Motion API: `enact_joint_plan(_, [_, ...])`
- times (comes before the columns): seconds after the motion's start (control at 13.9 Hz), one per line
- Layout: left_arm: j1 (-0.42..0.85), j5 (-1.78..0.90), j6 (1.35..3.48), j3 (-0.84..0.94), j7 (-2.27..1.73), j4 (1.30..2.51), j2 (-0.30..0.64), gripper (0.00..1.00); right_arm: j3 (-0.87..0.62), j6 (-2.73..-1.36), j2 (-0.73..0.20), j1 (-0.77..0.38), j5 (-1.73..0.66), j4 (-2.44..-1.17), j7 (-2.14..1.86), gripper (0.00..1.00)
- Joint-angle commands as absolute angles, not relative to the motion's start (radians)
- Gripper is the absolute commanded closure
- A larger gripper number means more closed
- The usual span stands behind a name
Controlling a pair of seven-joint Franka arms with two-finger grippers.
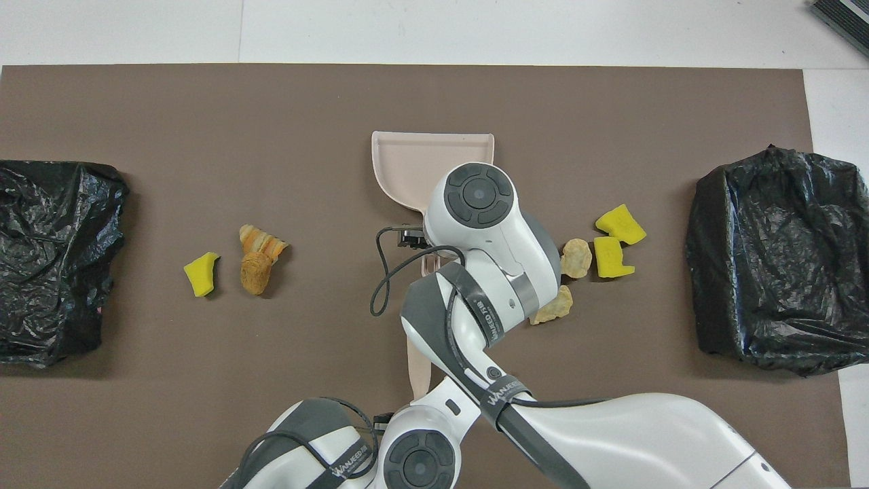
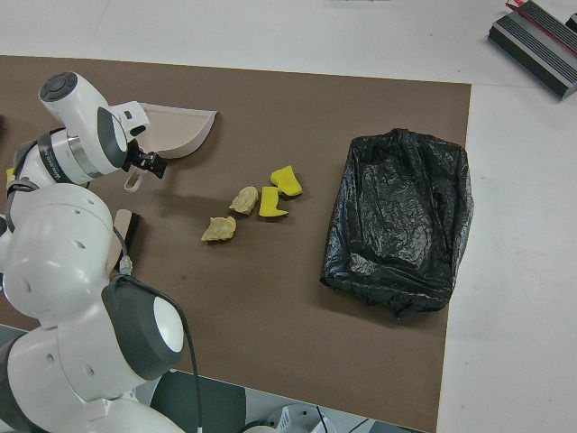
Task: Sweep and dump trash in bin
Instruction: 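Grasp the dustpan with the right gripper while the left gripper lifts the brush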
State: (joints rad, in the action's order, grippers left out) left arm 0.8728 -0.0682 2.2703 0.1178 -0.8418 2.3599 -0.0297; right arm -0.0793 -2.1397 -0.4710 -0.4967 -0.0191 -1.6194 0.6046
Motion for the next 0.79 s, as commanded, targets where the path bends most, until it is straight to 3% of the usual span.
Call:
enact_joint_plan(0.0, [0.881, -0.075, 2.208, 0.104, -0.839, 2.349, -0.051, 1.0, -0.083, -2.16, -0.463, -0.494, -0.028, -1.632, 0.615, 0.09])
enact_joint_plan(0.22, [0.881, -0.075, 2.195, 0.1, -0.836, 2.342, -0.06, 1.0, -0.086, -2.158, -0.459, -0.495, -0.028, -1.641, 0.612, 0.41])
enact_joint_plan(0.43, [0.864, -0.074, 2.163, 0.098, -0.83, 2.342, -0.061, 1.0, -0.087, -2.157, -0.456, -0.494, -0.028, -1.651, 0.604, 0.53])
enact_joint_plan(0.58, [0.85, -0.074, 2.059, 0.098, -0.758, 2.345, -0.093, 1.0, -0.087, -2.149, -0.453, -0.495, -0.028, -1.654, 0.594, 0.55])
enact_joint_plan(0.65, [0.829, -0.074, 2.022, 0.098, -0.733, 2.345, -0.106, 1.0, -0.087, -2.14, -0.453, -0.494, -0.028, -1.652, 0.588, 0.66])
enact_joint_plan(0.72, [0.825, -0.074, 2.004, 0.098, -0.715, 2.353, -0.118, 1.0, -0.086, -2.132, -0.451, -0.494, -0.025, -1.652, 0.548, 0.91])
